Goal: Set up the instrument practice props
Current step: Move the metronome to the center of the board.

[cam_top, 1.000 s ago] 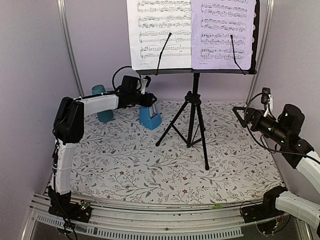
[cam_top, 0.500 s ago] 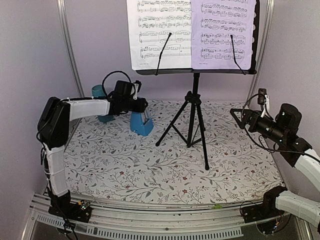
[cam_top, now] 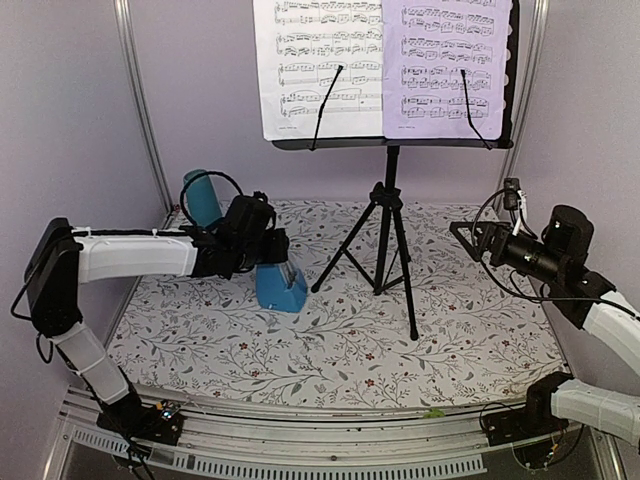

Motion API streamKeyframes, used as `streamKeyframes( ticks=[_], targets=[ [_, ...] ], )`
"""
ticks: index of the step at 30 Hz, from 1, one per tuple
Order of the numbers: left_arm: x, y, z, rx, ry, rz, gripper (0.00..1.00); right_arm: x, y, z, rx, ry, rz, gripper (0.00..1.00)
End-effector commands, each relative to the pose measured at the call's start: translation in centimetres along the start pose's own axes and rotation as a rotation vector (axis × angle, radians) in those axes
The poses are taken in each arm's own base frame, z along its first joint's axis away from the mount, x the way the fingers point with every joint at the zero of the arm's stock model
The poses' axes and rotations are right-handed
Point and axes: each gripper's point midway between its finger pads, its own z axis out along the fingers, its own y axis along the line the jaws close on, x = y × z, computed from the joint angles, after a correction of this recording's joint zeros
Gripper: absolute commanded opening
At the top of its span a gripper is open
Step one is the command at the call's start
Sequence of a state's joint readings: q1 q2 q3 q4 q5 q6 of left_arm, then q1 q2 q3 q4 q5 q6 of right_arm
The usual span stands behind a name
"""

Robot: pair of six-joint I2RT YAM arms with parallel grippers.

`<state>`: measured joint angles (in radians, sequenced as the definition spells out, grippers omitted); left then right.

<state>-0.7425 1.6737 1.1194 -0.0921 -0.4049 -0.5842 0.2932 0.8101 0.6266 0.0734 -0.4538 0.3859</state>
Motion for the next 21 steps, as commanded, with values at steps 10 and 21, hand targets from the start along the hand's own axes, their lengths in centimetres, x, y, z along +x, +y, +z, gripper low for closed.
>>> streamKeyframes(
  ticks=[10, 21],
  targets=[
    [5.9, -0.6, -4.0, 0.124, 0.156, 0.178, 0.45, 1.4, 1.5, 0.4, -0.074, 0.038, -0.019, 0.99],
    [9.2, -2.9, -6.6, 0.362, 0.222, 0.401, 0.79, 3.9, 3.3, 0.8, -0.125, 0.107, -0.092, 0.99]
  ],
)
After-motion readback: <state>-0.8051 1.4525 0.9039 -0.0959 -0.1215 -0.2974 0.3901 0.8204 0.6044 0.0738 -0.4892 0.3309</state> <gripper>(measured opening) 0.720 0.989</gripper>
